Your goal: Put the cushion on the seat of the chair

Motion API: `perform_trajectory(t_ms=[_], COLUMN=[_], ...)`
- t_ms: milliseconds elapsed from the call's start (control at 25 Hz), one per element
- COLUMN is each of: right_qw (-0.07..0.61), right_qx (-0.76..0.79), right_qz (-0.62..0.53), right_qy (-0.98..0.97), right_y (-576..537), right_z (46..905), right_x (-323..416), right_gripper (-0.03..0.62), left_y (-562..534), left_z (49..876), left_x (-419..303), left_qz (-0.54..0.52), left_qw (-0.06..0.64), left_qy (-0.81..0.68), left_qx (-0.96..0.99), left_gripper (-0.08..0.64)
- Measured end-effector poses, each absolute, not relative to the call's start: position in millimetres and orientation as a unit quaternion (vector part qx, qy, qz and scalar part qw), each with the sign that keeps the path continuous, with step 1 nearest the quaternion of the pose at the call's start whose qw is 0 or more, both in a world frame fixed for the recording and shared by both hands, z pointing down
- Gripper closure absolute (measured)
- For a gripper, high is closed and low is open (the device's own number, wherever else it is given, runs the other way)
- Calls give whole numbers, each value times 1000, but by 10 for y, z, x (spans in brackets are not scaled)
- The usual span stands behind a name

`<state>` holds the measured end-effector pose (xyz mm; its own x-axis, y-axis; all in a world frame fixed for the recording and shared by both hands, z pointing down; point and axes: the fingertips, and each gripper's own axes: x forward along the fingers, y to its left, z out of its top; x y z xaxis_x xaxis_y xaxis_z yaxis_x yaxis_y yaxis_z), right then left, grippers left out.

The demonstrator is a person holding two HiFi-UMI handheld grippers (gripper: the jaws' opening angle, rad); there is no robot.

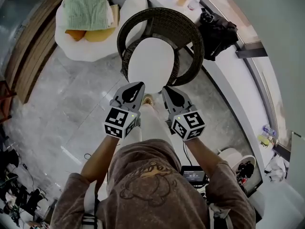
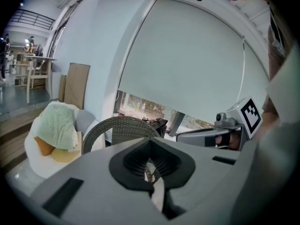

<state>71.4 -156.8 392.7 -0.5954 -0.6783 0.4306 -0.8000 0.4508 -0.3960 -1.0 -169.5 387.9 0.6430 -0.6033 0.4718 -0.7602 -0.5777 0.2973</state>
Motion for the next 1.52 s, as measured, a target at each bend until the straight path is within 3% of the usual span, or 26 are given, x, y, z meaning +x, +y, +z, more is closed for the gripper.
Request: perform_trajectory(t_ms=[480,800,1520], right_qw=[62,39,16], right_qx=[438,436,446], right_qz=[209,169,113], right_qy=[-872,-883,-888], right_y=[-279,217,619], right_z=[2900,2297,1970], right_x=[126,6,298], right_gripper=[572,572,574], left_y=[-529,15,468], left_z=[3051,2403,2090], left_x=[-553,-522,-234], left_qz=[128,98,69], left_qw=[192,150,119], left_qy=[-358,-349,-352], left_qx=[905,920,926], left_gripper=[555,555,555])
